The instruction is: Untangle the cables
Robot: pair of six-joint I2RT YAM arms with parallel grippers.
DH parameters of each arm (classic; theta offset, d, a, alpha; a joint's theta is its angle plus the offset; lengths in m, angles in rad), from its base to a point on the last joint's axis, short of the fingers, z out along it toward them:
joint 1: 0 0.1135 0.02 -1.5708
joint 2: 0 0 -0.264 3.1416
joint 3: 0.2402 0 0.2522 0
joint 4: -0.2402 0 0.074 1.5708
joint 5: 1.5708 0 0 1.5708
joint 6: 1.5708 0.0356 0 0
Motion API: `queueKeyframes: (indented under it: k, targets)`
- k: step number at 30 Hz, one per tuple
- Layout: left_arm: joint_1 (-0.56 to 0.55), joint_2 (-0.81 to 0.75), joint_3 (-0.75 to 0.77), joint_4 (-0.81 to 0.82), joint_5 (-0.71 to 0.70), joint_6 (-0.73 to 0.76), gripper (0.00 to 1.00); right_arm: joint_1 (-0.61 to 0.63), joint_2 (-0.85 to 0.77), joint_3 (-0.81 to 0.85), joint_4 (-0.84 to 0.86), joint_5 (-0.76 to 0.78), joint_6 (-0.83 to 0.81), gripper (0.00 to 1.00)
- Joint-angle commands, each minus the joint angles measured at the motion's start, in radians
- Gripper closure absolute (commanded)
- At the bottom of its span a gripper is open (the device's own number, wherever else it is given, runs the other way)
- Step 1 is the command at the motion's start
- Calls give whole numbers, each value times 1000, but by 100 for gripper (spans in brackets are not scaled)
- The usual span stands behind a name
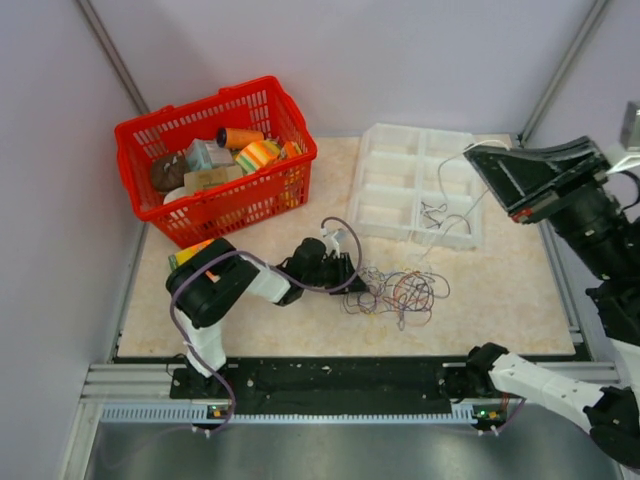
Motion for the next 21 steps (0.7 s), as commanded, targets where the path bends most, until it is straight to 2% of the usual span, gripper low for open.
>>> queueKeyframes:
  k: [1, 4, 8, 10, 12, 15, 16, 21]
  targets:
    - [53, -112, -47, -101, -66, 131, 72, -5, 73, 184, -34, -3, -136, 100]
    - [88, -152, -90, -84, -32, 157, 80, -5, 138, 278, -48, 23, -213, 100]
    - [95, -305, -104, -107, 55, 218, 74, -5, 215, 288, -74, 9, -239, 100]
    - [92, -397, -95, -150, 99, 250, 63, -5, 224, 229, -74, 20, -232, 100]
    - [85, -495, -70, -216, 127, 289, 40, -5, 222, 156, -65, 31, -226, 100]
    - [70, -619, -35, -271, 173, 319, 14, -6, 206, 68, -36, 45, -213, 100]
    - [62, -651, -26, -284, 178, 320, 9, -5, 196, 41, -22, 46, -206, 100]
    - [6, -683, 46, -322, 184, 294, 6, -5, 178, -9, 10, 32, -180, 100]
